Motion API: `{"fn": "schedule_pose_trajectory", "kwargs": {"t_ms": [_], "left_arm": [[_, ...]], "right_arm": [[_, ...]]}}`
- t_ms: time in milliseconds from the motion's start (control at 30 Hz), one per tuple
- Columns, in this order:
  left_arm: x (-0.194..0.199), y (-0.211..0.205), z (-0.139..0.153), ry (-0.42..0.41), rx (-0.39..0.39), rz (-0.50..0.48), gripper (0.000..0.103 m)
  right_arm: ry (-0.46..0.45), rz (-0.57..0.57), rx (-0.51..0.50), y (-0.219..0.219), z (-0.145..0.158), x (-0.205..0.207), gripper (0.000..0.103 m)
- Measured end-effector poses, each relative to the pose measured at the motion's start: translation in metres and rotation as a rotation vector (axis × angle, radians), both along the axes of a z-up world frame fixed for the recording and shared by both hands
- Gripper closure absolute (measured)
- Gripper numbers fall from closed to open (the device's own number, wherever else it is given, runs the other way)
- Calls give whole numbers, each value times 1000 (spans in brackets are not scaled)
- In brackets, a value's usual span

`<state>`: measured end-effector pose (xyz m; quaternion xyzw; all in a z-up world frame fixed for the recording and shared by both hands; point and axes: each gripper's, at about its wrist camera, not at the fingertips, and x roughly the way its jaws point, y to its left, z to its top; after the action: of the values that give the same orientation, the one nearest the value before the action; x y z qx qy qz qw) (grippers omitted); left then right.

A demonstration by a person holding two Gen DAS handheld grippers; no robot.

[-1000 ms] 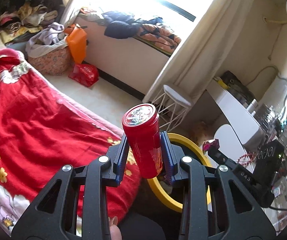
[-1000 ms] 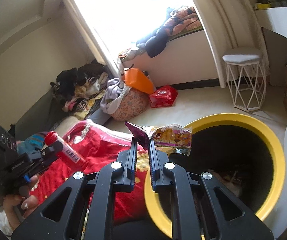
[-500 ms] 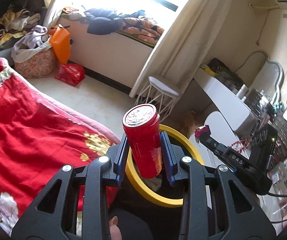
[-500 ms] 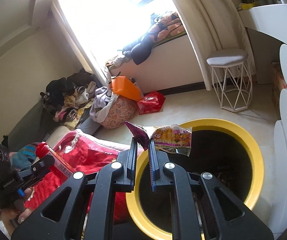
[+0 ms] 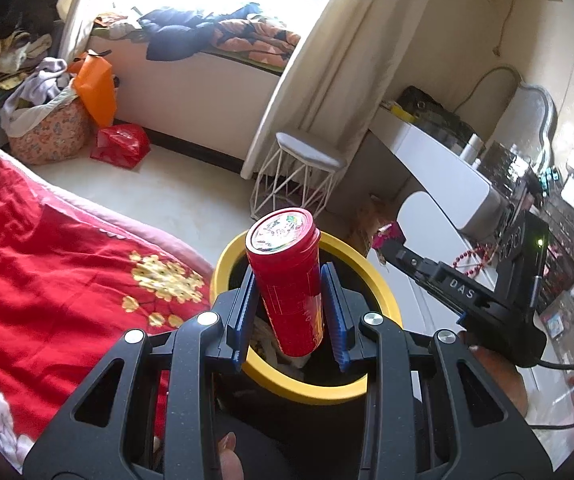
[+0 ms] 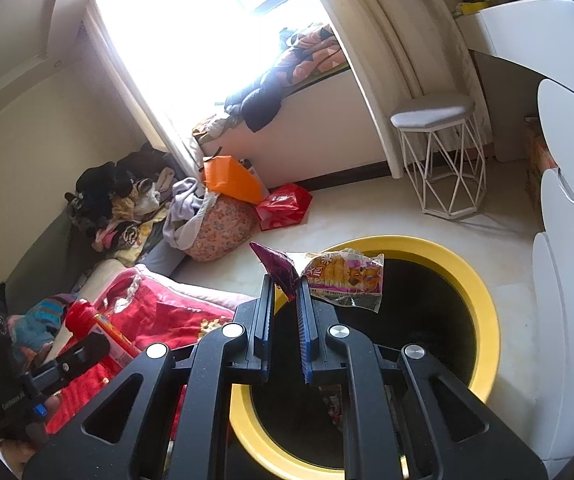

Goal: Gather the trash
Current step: 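Lower both tools into the bin and open them to drop can and bag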

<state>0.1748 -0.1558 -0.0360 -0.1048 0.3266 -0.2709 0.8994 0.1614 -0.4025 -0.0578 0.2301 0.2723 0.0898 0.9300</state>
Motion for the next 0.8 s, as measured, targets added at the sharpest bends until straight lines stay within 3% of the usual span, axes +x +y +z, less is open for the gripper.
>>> {"fn": "schedule_pose_trajectory", "kwargs": {"t_ms": [800], "left_arm": [[15,-63,-41,58,77,-139,77]], "right_arm": [[111,-40,63,-27,-34,13,92]]}}
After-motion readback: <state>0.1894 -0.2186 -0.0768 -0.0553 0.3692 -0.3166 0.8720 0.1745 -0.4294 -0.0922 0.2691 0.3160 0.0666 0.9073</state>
